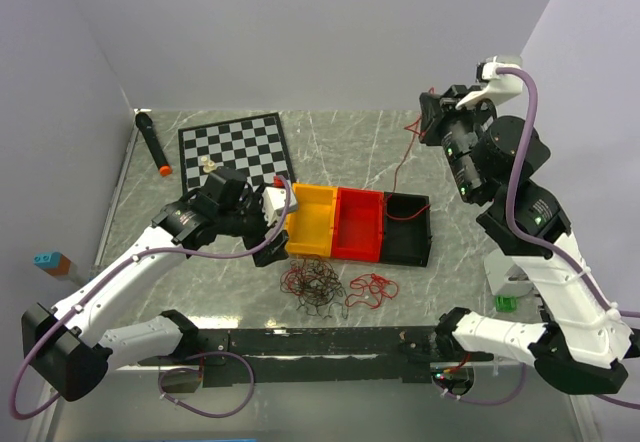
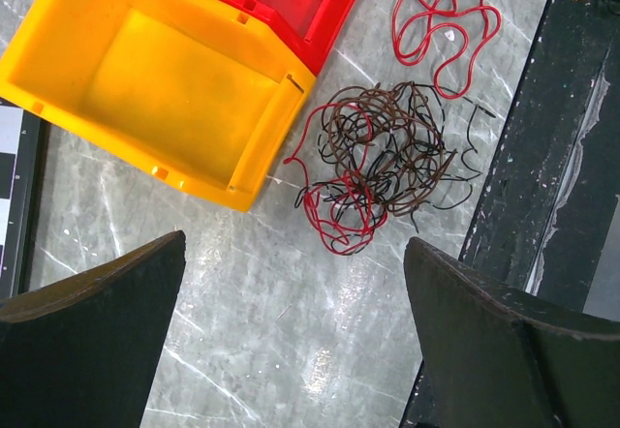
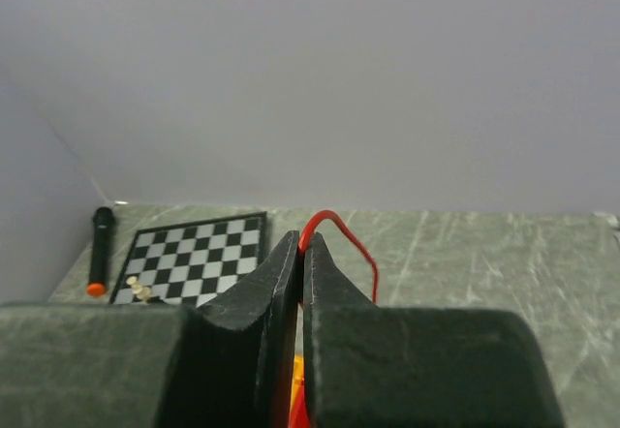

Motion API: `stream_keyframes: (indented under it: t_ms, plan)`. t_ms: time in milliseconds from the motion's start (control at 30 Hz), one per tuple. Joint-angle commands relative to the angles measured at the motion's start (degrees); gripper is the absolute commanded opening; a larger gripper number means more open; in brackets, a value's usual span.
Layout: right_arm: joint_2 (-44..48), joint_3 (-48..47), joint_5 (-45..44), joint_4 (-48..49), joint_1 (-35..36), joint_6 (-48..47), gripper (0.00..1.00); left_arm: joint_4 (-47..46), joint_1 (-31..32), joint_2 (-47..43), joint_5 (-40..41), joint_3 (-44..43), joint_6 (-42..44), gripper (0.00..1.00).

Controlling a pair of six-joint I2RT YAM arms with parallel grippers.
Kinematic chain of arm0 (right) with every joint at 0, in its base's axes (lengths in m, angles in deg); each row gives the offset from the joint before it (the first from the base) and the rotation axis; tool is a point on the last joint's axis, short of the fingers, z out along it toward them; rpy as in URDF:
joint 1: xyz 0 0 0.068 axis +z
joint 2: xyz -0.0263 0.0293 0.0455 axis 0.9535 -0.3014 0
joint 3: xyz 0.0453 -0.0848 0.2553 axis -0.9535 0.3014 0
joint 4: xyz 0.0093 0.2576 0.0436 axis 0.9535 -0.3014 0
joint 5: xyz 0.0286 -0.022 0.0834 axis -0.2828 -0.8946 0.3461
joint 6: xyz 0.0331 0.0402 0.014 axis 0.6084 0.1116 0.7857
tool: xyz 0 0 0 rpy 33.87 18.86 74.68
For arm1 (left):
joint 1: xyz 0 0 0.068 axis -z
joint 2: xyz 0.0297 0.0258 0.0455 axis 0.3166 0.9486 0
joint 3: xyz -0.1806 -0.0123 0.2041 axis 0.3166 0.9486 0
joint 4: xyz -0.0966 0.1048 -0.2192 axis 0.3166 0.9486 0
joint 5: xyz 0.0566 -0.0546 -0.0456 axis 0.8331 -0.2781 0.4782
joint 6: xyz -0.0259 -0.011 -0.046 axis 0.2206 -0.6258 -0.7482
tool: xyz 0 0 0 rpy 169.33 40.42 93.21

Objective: Untangle the cables

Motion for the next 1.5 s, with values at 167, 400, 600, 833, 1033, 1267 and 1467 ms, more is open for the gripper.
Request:
stream_keyframes:
  t_ms: [167, 400, 600, 833, 1033, 1267, 1467]
  plan:
    - [5.9, 3.5, -10.6, -1.1, -1.6, 0.5, 0.00, -0.3, -0.1, -0.1, 0.4, -1.3, -1.2, 0.99]
    - [5.3, 7.7, -16.2, -8.1, -3.6, 4.7, 0.00, -0.1, -0.1, 0.9, -0.2, -2.2, -2.0, 0.99]
    - [2.3, 9.6, -21.1, -15.8, -7.2, 10.5, 0.00, 0.1, -0.1, 0.6, 0.3, -2.2, -1.9, 0.99]
    - [1.2, 14.0, -12.8, -13.2, -9.6, 10.6, 0.00, -0.3, -0.1, 0.7, 0.4, -2.1, -2.0, 0.99]
    - [-1.3, 17.6, -4.9, -11.4, -9.7, 13.4, 0.00, -0.7, -0.1, 0.5, 1.0, -1.7, -2.2, 0.99]
    - [-6.3, 21.8, -3.0, -15.1, -13.1, 21.3, 0.00, -1.1, -0.1, 0.0, 1.9, -1.0, -2.2, 0.99]
    - [-7.9, 28.5, 4.1, -13.4, -17.4, 26.9, 0.00, -1.5, -0.1, -0.4, 2.5, -0.7, -2.5, 0.99]
